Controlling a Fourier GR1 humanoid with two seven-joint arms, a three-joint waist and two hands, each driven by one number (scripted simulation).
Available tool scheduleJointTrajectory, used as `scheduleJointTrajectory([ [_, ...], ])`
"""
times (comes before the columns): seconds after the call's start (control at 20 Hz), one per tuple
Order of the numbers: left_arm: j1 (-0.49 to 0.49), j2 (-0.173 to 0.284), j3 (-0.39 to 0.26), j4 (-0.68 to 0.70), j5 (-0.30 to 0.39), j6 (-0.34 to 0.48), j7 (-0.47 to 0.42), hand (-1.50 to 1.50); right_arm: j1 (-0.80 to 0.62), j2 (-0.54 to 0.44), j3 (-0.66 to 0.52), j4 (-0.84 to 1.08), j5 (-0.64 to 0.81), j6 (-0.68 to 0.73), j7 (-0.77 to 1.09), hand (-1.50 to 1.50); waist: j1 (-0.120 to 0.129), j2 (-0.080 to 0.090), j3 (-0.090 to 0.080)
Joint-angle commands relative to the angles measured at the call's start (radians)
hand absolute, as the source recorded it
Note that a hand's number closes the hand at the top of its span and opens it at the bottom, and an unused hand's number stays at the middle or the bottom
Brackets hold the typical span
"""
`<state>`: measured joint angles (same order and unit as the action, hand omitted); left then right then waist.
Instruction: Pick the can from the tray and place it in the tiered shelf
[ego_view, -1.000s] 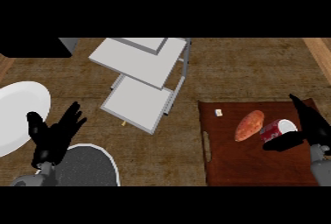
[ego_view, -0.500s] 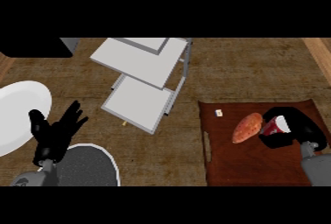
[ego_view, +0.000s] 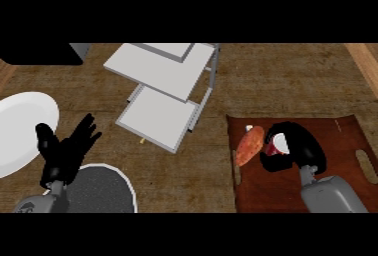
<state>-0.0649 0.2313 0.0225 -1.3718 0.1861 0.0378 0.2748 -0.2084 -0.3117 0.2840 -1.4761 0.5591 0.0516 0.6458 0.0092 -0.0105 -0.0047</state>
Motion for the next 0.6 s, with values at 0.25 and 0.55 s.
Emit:
scheduleJointTrajectory([
  [0.25, -0.057, -0.027, -0.062, 0.027, -0.019, -0.021, 0.037, 0.00, -0.246, 0.304, 0.294, -0.027, 0.197, -0.197, 0.390, 1.50, 0.109, 0.016, -0.001],
  [0.55, -0.053, -0.040, -0.081, 0.038, -0.034, -0.017, 0.034, 0.00, -0.493, 0.310, 0.385, -0.019, 0.332, -0.299, 0.604, 1.50, 0.127, -0.001, -0.004],
])
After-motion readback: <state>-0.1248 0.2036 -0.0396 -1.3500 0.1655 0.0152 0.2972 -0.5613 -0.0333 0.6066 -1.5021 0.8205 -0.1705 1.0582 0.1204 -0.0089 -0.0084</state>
